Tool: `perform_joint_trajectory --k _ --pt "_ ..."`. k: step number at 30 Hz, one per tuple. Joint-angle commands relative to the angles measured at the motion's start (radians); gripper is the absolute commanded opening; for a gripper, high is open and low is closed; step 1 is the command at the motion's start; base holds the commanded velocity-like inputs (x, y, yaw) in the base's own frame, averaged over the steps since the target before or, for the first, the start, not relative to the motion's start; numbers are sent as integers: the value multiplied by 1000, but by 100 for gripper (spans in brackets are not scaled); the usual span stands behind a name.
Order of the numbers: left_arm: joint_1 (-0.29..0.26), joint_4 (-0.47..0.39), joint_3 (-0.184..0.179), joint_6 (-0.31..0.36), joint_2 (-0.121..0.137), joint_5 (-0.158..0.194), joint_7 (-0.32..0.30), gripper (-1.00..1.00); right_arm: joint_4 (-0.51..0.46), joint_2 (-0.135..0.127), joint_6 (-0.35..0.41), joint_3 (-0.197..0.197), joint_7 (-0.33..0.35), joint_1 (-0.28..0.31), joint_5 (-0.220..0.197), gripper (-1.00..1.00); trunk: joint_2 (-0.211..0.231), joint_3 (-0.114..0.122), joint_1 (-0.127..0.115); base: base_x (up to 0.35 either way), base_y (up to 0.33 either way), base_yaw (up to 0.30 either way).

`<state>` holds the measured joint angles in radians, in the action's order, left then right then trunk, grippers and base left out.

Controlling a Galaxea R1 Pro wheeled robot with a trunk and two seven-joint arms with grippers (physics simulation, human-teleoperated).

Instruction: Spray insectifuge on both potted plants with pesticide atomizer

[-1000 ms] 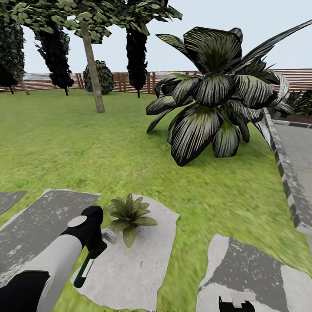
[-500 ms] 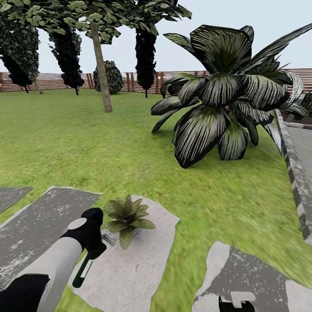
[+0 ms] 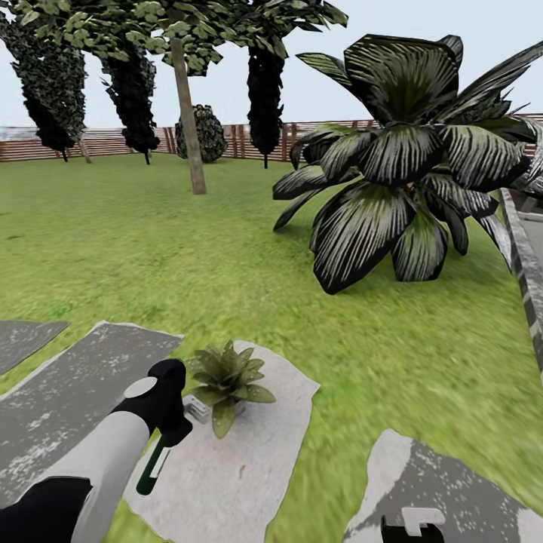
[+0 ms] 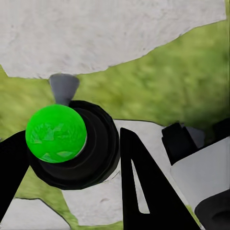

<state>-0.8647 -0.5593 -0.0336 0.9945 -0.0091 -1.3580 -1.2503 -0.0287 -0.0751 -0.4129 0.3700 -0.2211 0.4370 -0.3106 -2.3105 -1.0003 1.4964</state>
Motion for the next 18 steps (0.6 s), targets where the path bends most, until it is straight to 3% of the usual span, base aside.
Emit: perform_joint_trajectory --k 1,11,18 --pt "0 -1 -2 7 0 -10 -10 -100 0 0 -1 9 -3 0 -7 100 0 -1 0 144 -215 0" --pt "0 -2 -2 7 0 -12 -9 -100 0 1 -1 9 -3 0 -7 100 0 -1 0 9 -265 15" --pt "-2 -5 -3 8 9 -13 -5 -100 0 1 -1 9 -3 0 -7 100 0 -1 0 -180 -177 249"
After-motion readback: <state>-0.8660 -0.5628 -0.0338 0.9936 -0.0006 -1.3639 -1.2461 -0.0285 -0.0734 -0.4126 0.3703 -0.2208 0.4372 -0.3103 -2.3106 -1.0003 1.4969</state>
